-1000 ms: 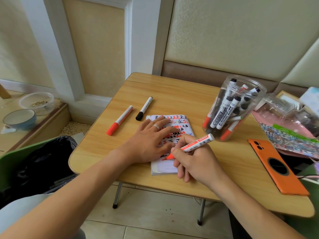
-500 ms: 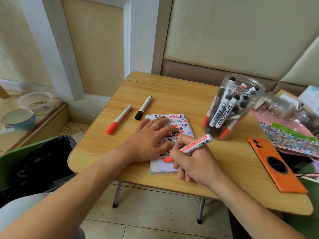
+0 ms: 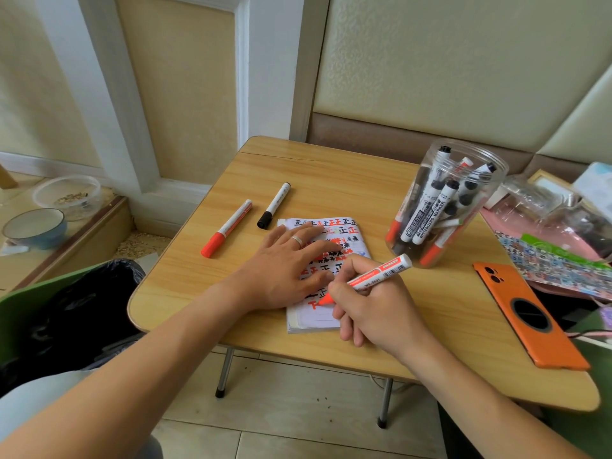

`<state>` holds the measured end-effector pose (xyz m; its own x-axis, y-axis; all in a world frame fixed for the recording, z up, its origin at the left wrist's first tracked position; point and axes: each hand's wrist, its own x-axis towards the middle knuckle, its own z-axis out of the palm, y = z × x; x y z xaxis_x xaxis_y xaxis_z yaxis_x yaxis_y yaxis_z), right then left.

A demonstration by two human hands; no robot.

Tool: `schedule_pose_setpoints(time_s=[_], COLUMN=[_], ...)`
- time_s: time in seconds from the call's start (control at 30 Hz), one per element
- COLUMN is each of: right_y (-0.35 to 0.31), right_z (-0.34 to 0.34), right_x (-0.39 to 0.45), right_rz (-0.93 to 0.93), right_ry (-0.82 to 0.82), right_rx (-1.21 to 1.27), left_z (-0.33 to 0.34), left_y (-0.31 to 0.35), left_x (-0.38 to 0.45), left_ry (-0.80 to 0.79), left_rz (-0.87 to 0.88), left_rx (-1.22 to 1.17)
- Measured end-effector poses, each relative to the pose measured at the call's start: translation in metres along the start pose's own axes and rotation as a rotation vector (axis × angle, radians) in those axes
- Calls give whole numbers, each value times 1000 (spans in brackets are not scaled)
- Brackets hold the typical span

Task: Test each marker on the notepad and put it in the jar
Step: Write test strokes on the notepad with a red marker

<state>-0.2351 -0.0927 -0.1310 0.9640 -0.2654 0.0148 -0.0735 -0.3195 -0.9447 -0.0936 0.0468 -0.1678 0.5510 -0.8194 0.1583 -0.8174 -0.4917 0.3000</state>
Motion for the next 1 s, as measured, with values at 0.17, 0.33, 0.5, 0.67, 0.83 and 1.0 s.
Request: schedule_pose_setpoints(time_s=[0.17,0.33,0.5,0.67,0.83,1.0], right_y=[-1,1,-1,-2,-3,-2], right_z=[2,3,2,2,0,-1], right_x=[-3,-2,-3,-5,-3,-2], right_rz=[-60,-58,-76,-109,-63,-40], right_ry=[-61,-79,-95,-107,11,10], right_rx=[7,-23,-26,-76,-105,-96], left_z=[1,0,-1,-1,-2,-2], left_y=[-1,0,0,0,1,1], left_x=[0,0,0,0,0,-3], left_ry=[6,5,-15,-22,-2,83], left_rz=[-4,-3,-6,-8,-10,-22], left_rx=[-3,2,2,1,-57,-104])
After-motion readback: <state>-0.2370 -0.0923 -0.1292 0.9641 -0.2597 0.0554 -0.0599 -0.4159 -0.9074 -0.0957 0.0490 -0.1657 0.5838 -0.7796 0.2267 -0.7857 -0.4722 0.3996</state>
